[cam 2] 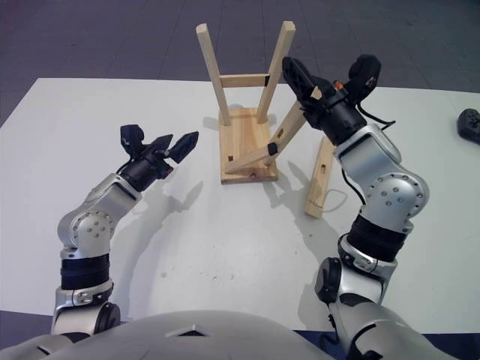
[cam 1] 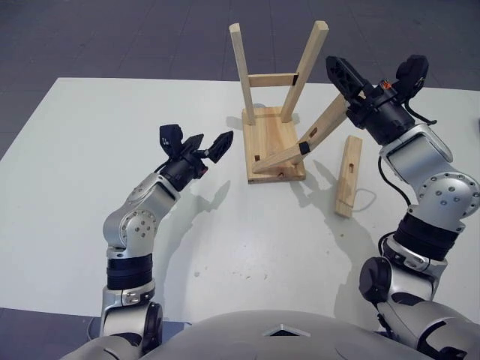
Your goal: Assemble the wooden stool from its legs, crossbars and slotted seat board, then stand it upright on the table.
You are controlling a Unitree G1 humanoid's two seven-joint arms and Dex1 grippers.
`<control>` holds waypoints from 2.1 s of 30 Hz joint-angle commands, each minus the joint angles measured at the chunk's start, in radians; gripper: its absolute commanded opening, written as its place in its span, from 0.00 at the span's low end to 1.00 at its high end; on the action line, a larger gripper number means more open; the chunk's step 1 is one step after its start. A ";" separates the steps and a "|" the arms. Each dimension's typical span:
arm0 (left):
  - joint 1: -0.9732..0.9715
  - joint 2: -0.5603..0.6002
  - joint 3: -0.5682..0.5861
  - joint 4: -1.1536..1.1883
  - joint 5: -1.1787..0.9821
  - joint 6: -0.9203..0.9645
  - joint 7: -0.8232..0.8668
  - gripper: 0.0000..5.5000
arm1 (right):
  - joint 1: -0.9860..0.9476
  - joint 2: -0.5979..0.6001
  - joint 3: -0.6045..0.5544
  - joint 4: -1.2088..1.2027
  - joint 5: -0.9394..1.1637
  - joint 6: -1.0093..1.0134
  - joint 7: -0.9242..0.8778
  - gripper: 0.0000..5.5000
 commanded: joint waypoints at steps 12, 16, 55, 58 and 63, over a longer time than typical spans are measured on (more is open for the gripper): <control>-0.070 0.242 -0.385 0.228 0.682 -0.726 -0.324 0.98 | 0.083 -0.024 -0.012 -0.022 0.021 -0.043 -0.029 0.98; -0.120 0.341 -0.394 0.359 0.792 -0.940 -0.400 0.98 | 0.096 -0.032 -0.012 -0.015 0.017 -0.042 -0.030 0.98; -0.383 0.234 -0.683 0.995 1.580 -1.404 0.310 0.82 | 0.164 0.009 0.008 -0.020 0.074 -0.107 -0.142 0.98; -0.378 0.231 -0.689 0.995 1.575 -1.395 0.311 0.73 | 0.164 0.009 0.016 -0.013 0.076 -0.111 -0.143 0.98; -0.375 0.226 -0.696 1.001 1.566 -1.385 0.308 0.59 | 0.165 0.008 0.022 -0.007 0.078 -0.117 -0.147 0.98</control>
